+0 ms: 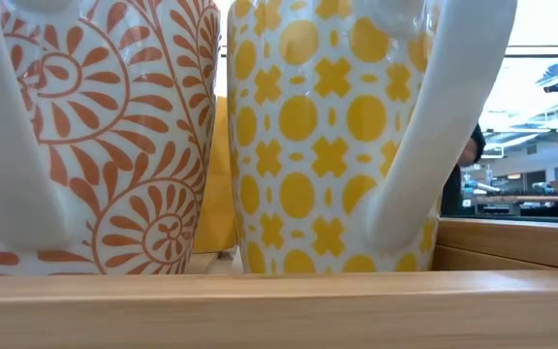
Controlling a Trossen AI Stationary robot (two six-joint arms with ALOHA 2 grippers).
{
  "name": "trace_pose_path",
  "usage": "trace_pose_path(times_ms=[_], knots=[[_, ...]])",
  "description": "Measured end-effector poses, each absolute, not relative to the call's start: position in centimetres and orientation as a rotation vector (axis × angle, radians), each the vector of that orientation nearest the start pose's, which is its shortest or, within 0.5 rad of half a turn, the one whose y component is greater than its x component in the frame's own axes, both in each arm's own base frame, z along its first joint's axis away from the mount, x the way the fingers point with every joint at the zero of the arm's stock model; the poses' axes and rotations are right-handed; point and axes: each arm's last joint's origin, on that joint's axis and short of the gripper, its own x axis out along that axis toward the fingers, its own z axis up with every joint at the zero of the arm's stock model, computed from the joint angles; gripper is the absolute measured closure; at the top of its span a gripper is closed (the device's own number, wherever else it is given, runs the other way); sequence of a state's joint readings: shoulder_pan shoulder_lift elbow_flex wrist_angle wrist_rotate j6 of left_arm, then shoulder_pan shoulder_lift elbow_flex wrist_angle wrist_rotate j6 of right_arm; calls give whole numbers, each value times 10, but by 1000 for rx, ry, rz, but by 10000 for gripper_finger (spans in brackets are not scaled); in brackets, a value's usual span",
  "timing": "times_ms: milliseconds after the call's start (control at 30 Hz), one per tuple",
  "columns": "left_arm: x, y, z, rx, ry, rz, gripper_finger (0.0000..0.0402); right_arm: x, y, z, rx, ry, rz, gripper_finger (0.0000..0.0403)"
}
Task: Place coffee mugs
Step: Return to Home Position
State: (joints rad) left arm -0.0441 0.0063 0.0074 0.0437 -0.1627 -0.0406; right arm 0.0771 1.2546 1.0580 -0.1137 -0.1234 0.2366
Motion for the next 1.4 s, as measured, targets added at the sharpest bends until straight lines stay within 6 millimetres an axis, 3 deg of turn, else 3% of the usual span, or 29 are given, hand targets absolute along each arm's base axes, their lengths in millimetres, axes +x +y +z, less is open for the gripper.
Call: trace_pose_path(times_ms=[267,567,800,1400], knots=[[97,0,170,-45,-46,119,221,228,27,370,150,259,106,267],[97,0,169,-46,-45,119,221,189,25,374,99,309,-37,267],[97,0,169,-51,-45,119,221,176,25,345,71,330,-48,267],[97,1,169,-54,-45,119,221,127,14,267,141,120,-109,267]])
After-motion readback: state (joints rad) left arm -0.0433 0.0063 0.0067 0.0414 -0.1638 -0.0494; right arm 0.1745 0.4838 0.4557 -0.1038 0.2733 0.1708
